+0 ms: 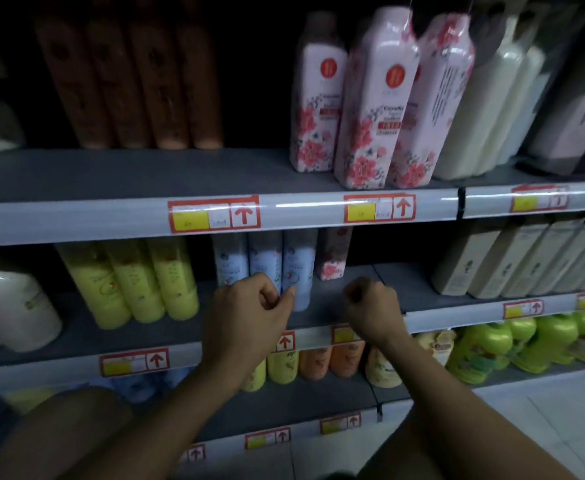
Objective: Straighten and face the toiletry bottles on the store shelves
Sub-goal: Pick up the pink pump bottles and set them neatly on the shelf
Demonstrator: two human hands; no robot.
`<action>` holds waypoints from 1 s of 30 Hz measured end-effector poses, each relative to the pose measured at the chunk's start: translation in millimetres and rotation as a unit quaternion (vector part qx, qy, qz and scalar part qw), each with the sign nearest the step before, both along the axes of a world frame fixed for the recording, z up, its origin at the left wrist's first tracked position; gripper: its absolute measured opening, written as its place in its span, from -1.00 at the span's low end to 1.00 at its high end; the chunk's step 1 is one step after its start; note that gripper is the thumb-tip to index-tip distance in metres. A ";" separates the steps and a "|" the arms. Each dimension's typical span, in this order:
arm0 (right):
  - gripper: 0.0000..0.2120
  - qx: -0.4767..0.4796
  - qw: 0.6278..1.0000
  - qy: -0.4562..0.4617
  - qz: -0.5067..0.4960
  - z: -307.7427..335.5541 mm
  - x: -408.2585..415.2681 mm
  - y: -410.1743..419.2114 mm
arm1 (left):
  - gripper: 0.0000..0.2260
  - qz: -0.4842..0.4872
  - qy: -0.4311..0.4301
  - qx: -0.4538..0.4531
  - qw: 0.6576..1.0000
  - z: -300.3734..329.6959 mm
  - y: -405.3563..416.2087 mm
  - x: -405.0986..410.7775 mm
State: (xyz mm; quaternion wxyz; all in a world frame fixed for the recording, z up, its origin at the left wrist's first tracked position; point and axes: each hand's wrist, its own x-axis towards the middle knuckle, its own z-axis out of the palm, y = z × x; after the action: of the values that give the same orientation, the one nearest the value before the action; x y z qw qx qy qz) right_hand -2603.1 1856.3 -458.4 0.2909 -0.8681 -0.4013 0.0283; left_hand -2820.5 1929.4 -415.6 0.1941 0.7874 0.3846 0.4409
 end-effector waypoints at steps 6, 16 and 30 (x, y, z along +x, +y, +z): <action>-0.95 0.098 0.995 -0.028 -0.008 51.0 -37.1 -41.6 | -0.67 -0.039 -0.013 0.009 0.999 45.1 -14.6 -19.8; -0.85 0.201 0.975 -0.092 -0.002 152.1 -42.9 -78.7 | -0.86 -0.117 -0.045 0.059 0.990 124.3 -26.7 -32.8; -0.52 0.345 0.932 -0.108 -0.017 230.3 8.4 -45.2 | -0.54 -0.096 -0.005 0.030 0.995 182.2 45.7 28.9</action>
State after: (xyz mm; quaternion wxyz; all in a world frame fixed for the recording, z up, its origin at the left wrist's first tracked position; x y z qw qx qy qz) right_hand -2594.8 1811.1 -228.1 0.5274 -0.7189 -0.4007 -0.2108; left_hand -2791.6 1975.1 -233.3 0.2138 0.8241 0.2930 0.4351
